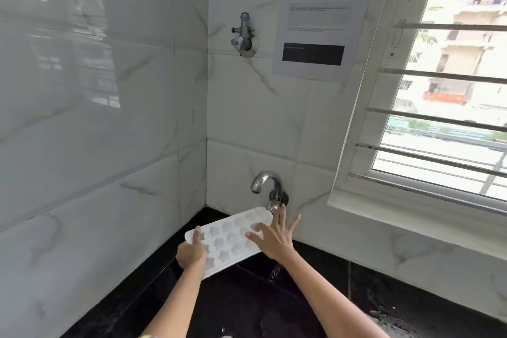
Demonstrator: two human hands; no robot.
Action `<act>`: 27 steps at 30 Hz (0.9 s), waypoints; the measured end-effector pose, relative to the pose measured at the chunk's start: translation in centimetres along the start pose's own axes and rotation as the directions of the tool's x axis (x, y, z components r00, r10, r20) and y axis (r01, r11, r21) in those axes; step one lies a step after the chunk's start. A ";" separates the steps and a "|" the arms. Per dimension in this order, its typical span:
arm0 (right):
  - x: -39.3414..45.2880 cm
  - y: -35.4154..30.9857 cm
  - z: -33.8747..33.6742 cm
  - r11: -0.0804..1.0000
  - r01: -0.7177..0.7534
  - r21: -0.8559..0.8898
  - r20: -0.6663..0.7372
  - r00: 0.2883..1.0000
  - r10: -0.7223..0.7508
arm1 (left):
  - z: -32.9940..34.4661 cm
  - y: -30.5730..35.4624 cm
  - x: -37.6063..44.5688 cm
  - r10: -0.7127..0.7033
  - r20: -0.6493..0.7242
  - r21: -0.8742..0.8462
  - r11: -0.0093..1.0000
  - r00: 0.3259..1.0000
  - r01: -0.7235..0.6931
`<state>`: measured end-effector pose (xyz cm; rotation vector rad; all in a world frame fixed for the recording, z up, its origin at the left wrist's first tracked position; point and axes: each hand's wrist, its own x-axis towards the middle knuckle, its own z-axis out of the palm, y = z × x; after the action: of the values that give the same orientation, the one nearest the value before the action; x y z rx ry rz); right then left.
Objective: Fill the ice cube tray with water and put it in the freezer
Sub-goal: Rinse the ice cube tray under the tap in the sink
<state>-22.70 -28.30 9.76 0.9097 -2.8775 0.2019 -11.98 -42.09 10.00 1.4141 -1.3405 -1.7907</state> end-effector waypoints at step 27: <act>0.3 0.4 -1.2 0.999 0.031 -0.027 0.029 0.999 -0.030 | 2.7 1.3 -1.1 0.005 0.030 -0.010 1.000 1.000 -0.004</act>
<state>-23.05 -27.95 10.95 0.9591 -2.8823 0.1480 -14.37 -40.62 11.58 1.3832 -1.3474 -1.8201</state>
